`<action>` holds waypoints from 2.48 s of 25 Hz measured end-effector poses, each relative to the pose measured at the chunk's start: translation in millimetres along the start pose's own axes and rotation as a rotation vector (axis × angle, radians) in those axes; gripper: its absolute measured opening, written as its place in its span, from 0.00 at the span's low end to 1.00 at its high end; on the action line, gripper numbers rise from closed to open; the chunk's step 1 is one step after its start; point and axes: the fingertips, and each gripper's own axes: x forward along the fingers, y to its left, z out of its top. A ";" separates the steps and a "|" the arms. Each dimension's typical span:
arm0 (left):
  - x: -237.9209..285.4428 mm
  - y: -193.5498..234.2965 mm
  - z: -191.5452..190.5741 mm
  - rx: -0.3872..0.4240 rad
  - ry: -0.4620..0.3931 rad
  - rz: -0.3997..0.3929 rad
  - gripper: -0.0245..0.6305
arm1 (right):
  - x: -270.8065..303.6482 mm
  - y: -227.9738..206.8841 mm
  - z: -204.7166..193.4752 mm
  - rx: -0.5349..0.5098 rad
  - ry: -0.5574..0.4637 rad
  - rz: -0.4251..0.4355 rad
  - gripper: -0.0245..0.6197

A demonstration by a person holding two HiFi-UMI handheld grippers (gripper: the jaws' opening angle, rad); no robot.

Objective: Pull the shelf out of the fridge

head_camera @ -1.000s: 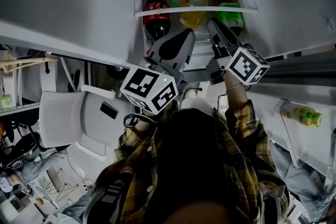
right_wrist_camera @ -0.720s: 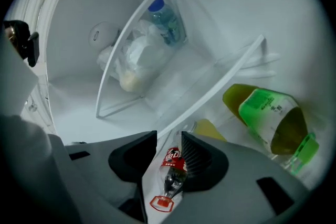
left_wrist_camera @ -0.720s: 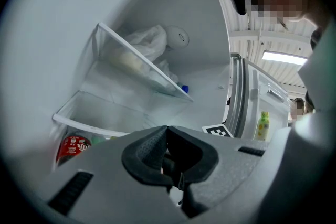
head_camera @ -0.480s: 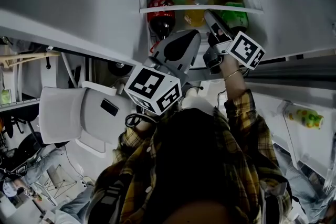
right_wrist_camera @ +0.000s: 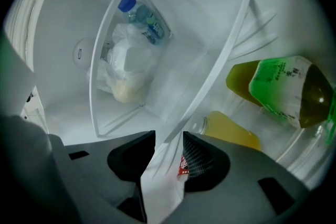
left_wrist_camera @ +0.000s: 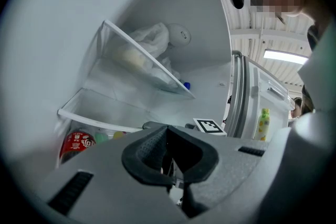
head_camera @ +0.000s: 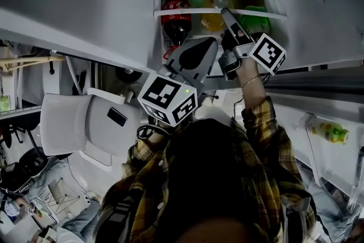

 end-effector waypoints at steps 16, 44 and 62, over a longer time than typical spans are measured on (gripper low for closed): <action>0.5 8.3 6.9 0.001 -0.027 0.023 0.04 | 41.2 -8.4 24.7 0.063 -0.047 -0.025 0.27; -9.5 12.7 17.3 -0.001 -0.052 0.035 0.04 | 35.6 -19.6 28.5 0.292 -0.166 -0.064 0.10; -19.6 -2.6 14.9 0.003 -0.060 0.013 0.04 | -8.1 -9.8 5.0 0.284 -0.154 -0.045 0.10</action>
